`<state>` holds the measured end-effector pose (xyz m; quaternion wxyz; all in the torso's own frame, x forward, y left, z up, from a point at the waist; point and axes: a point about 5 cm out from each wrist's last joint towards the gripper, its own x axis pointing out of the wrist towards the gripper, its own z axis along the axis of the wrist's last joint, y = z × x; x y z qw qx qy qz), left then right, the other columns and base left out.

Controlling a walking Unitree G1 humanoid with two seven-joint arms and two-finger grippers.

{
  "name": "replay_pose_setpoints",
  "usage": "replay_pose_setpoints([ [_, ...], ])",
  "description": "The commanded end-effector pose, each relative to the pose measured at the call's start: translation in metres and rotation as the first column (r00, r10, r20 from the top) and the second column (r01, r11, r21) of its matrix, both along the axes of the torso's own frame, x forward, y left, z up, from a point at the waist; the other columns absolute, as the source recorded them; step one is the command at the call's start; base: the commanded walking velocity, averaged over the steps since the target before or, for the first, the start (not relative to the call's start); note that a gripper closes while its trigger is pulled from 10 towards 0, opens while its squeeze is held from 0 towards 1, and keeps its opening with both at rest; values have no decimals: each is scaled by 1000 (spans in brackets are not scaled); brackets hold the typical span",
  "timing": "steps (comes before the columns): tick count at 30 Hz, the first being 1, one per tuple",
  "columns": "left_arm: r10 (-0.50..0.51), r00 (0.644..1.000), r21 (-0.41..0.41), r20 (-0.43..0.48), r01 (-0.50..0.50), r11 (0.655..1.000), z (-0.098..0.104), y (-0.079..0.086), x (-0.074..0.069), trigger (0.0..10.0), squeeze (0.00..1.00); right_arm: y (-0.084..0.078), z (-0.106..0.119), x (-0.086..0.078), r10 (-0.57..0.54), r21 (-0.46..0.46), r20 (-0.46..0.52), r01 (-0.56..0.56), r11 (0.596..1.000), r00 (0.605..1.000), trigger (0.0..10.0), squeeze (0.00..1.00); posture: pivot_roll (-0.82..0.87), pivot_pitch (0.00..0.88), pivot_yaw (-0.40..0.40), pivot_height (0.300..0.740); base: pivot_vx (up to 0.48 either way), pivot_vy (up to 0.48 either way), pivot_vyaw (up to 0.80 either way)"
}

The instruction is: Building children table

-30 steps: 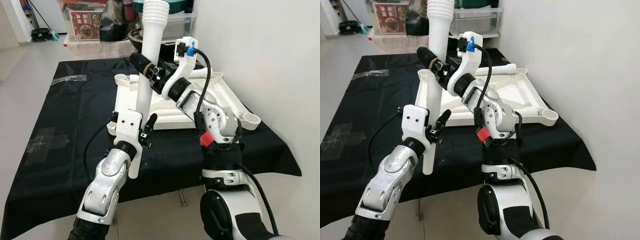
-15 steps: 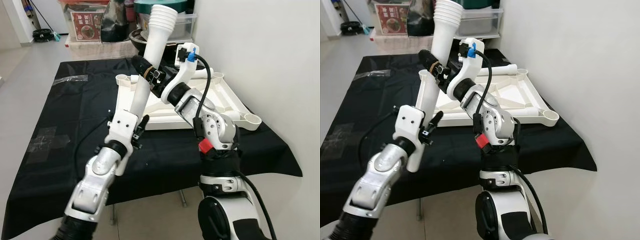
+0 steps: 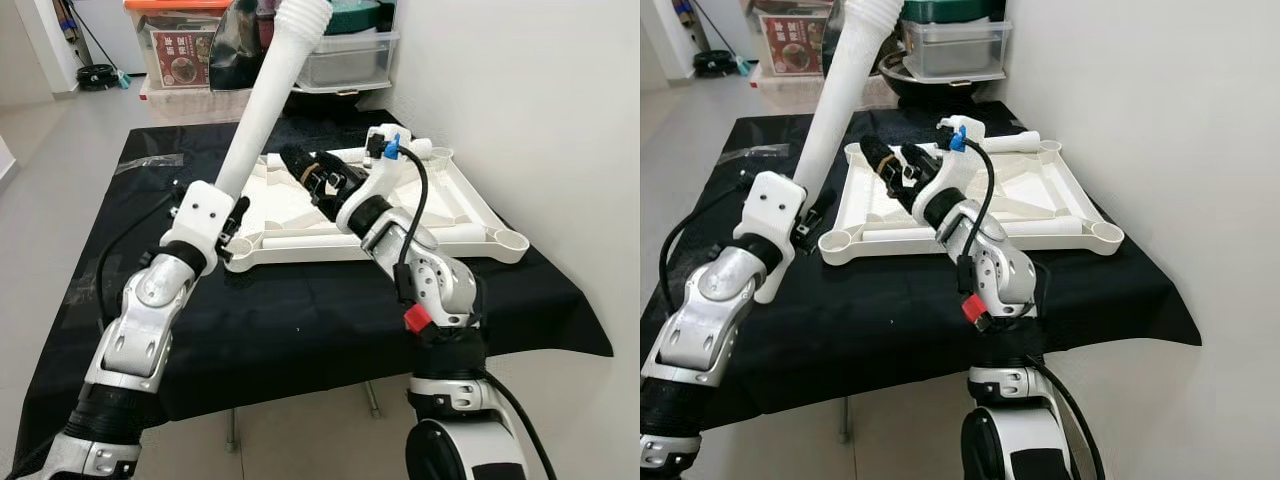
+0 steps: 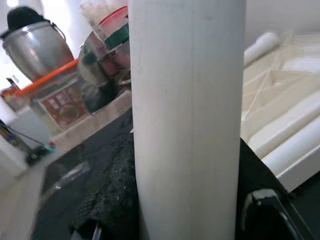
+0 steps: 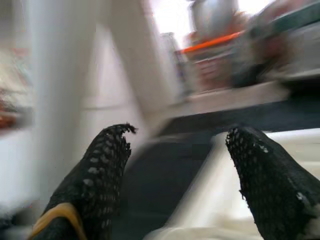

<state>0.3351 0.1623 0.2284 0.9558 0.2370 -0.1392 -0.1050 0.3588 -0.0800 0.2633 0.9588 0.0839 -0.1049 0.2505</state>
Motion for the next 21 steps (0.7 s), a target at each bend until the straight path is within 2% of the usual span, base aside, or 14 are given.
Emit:
replay_pose_setpoints([
  [1,-6,1000,84,5,6,996,2,5,2,10000,0,-14,-6,1,-152,-239,177,193,952,972,10000,0,41,1,9,740,0,0,0],
  [3,-6,1000,84,5,6,996,2,5,2,10000,0,-14,-6,1,-152,-239,177,193,952,972,10000,0,41,1,9,740,0,0,0],
  [5,-21,1000,142,6,20,990,4,8,5,10000,0,-23,-3,-3,-203,-408,386,364,837,900,10000,0,37,1,10,740,0,0,0],
  [7,-21,1000,142,6,20,990,4,8,5,10000,0,-23,-3,-3,-203,-408,386,364,837,900,10000,0,37,1,10,740,0,0,0],
  [8,-30,1000,188,6,28,982,5,9,6,10000,0,-23,2,-6,-188,-464,489,437,771,852,10000,0,36,1,12,740,0,0,0],
  [9,-30,1000,188,6,28,982,5,9,6,10000,0,-23,2,-6,-188,-464,489,437,771,852,10000,0,36,1,12,740,0,0,0],
  [10,-36,999,229,10,33,973,7,10,8,10000,0,-22,5,-9,-161,-496,573,496,713,804,10000,0,40,0,10,740,0,0,0],
  [11,-36,999,229,10,33,973,7,10,8,10000,0,-22,5,-9,-161,-496,573,496,713,804,10000,0,40,0,10,740,0,0,0],
  [12,-40,999,266,7,37,963,9,11,10,10000,0,-18,8,-13,-110,-523,654,552,650,749,10000,0,38,1,11,740,0,0,0],
  [14,-40,999,266,7,37,963,9,11,10,10000,0,-18,8,-13,-110,-523,654,552,650,749,10000,0,38,1,11,740,0,0,0],
  [15,-36,999,301,-5,36,953,9,14,12,10000,0,-15,10,-16,-61,-539,709,596,595,703,10000,0,38,2,10,740,0,0,0],
  [16,-22,999,359,-30,31,933,11,19,17,10000,0,-11,7,-19,36,-550,795,694,465,606,10000,0,37,2,10,740,0,0,0],
  [17,-16,999,373,-32,27,927,12,21,18,10000,0,-11,5,-20,65,-545,814,720,429,577,10000,0,37,2,10,740,0,0,0],
  [21,24,998,390,-56,0,921,14,26,24,10000,0,-13,-3,-19,113,-535,838,765,359,533,10000,0,36,3,10,740,0,0,0],
])
